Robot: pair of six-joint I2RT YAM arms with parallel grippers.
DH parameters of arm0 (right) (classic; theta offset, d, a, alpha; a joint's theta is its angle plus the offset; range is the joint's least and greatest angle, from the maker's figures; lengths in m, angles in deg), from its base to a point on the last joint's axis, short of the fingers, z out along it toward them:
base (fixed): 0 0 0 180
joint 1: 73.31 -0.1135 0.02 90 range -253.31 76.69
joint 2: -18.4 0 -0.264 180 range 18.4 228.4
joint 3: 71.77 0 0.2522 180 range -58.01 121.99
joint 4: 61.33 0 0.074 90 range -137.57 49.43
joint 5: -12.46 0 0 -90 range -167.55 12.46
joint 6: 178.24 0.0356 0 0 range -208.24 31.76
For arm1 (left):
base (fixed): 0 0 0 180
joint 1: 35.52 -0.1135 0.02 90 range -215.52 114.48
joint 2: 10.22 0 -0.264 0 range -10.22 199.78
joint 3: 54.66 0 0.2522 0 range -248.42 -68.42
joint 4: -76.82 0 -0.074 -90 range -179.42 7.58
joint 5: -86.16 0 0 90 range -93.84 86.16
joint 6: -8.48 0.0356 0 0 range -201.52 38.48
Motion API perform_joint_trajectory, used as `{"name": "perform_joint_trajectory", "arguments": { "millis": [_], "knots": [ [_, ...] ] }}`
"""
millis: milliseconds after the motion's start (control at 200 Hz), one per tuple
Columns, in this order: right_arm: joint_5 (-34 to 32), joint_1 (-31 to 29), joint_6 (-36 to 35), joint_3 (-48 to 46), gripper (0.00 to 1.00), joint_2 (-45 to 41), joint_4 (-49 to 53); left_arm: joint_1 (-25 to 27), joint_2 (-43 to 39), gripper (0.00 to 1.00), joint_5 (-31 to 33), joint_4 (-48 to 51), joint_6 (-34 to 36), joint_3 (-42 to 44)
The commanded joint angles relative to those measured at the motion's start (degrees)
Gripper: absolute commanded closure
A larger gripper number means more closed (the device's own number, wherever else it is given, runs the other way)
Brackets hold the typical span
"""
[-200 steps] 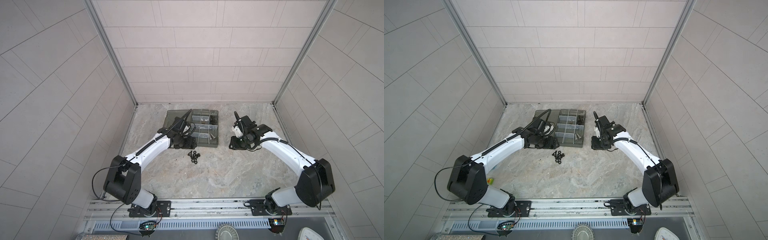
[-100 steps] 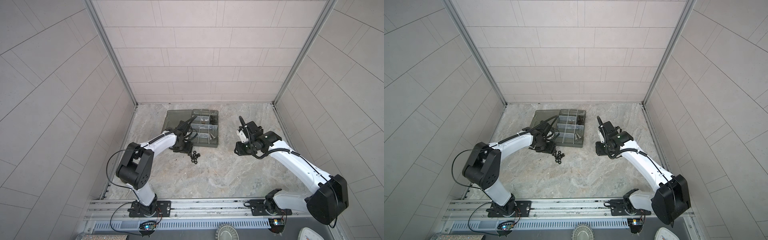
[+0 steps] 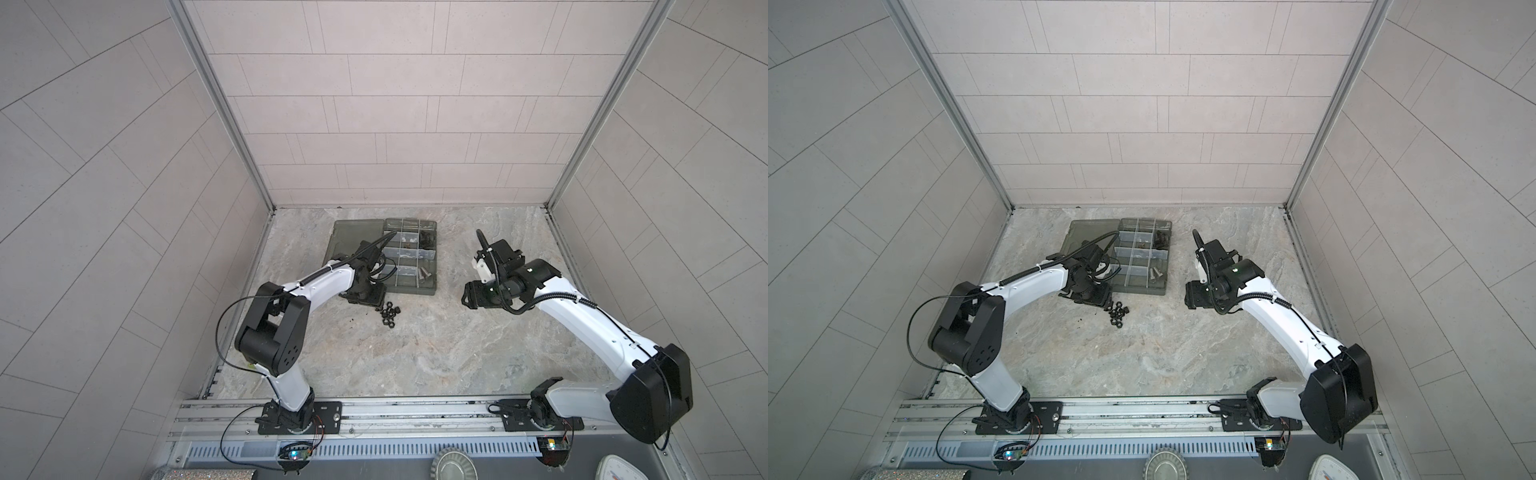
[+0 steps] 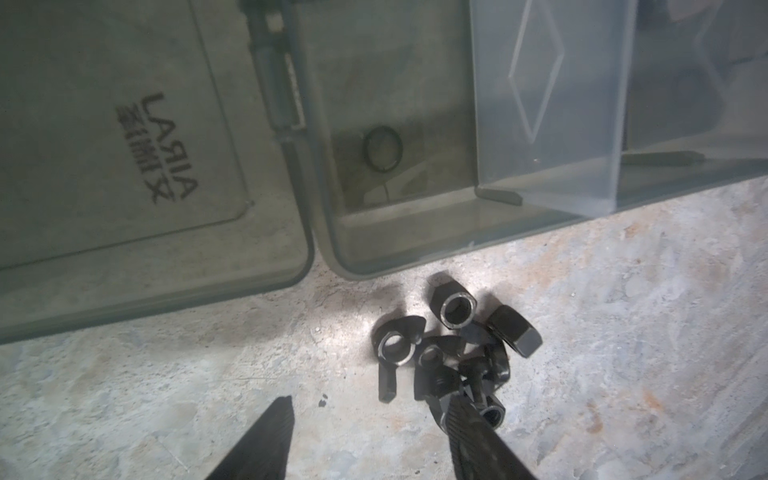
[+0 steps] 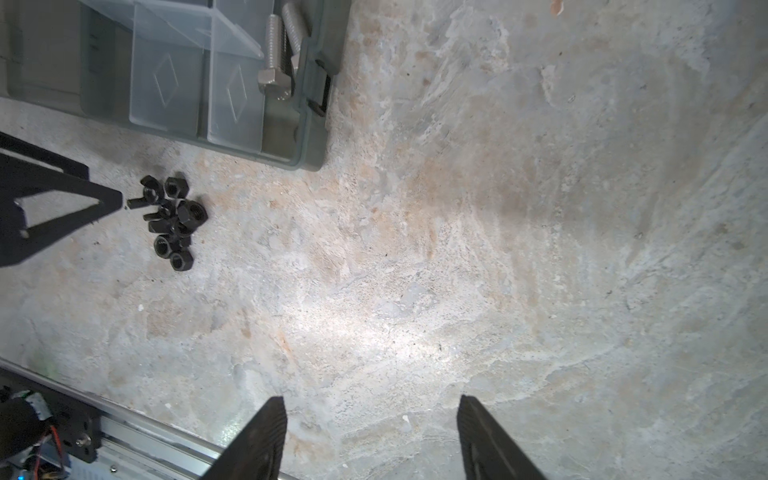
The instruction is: Sort the screws and nuts into containers
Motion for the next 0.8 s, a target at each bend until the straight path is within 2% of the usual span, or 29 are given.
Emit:
{"name": "perform_joint_trajectory", "arguments": {
  "millis": [0, 65, 75, 80, 100, 520, 796],
  "knots": [
    [-0.2, -0.9, 0.4, 1.8, 0.24, 0.1, 1.8, 0.1, -1.1, 0.35, -0.5, -1.1, -0.5, 2.0],
    [-0.5, -1.5, 0.6, 2.3, 0.21, 0.1, 2.3, 0.2, -1.3, 0.34, -0.4, -1.8, -1.0, 2.7],
    [-0.4, -1.6, 0.6, 2.3, 0.08, 0.1, 2.3, 0.2, -1.4, 0.34, -0.4, -2.0, -1.1, 2.8],
    [-0.4, -1.7, 0.6, 2.4, 0.04, 0.1, 2.4, 0.2, -1.4, 0.34, -0.3, -2.0, -1.1, 2.8],
    [-0.4, -1.8, 0.5, 2.6, 0.01, 0.1, 2.6, 0.2, -1.4, 0.34, -0.2, -2.2, -1.3, 2.9],
    [-1.2, -3.4, 0.2, 3.1, 0.01, -0.2, 3.2, 1.0, 0.0, 0.34, 1.1, -3.8, -2.3, 2.8],
    [-1.6, -3.5, 0.5, 1.8, 0.01, -1.4, 2.5, 2.8, 1.8, 0.43, 2.8, -3.9, -2.1, 2.4]
  ]
}}
